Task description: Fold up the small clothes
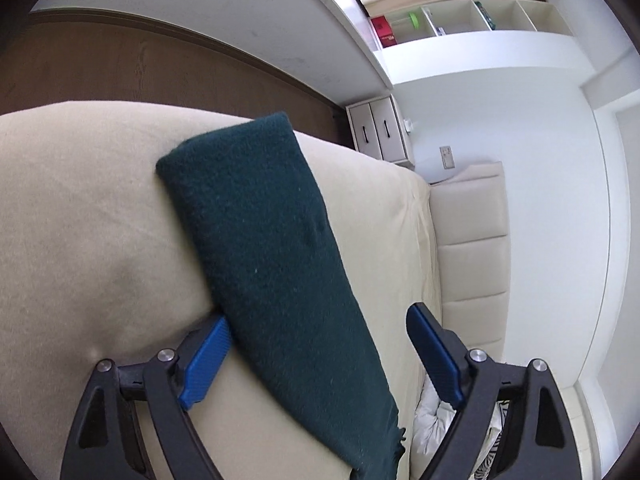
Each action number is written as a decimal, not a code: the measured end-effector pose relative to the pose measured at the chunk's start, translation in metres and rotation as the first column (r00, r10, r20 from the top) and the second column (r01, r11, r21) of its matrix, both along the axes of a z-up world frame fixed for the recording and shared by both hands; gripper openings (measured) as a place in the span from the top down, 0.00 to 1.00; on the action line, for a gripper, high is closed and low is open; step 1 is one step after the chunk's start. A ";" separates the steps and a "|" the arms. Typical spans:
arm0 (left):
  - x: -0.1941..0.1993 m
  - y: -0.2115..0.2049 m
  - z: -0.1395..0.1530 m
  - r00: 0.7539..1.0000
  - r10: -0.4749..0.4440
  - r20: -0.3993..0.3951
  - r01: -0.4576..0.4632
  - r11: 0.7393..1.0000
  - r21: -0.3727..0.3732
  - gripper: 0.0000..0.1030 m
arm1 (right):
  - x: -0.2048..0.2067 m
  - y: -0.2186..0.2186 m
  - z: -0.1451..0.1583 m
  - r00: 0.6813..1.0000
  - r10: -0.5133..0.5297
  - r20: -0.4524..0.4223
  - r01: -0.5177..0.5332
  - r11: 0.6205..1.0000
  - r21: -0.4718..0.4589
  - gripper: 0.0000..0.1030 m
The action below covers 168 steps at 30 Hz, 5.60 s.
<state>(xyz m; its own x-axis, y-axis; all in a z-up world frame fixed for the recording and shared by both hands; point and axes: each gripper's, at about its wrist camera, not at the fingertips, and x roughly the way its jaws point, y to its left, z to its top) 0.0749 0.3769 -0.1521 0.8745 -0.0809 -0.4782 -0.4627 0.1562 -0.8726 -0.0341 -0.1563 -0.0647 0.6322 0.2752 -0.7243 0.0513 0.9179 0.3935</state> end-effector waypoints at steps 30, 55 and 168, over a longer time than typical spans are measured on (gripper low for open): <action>0.099 -0.459 0.025 0.613 -0.439 -0.657 0.665 -0.162 0.729 0.66 | 0.026 -0.121 -0.052 0.992 -0.117 -0.041 0.122 0.977 0.176 0.52; 0.039 -0.311 0.062 0.724 -0.602 -0.336 0.641 0.408 0.649 0.27 | 0.200 -0.009 -0.073 0.966 0.189 -0.179 -0.136 0.952 0.273 0.94; 0.043 -0.409 0.061 0.555 -0.779 -0.293 0.782 0.367 0.504 0.24 | -0.081 -0.552 -0.114 0.572 -0.807 -0.145 0.728 0.420 0.542 0.81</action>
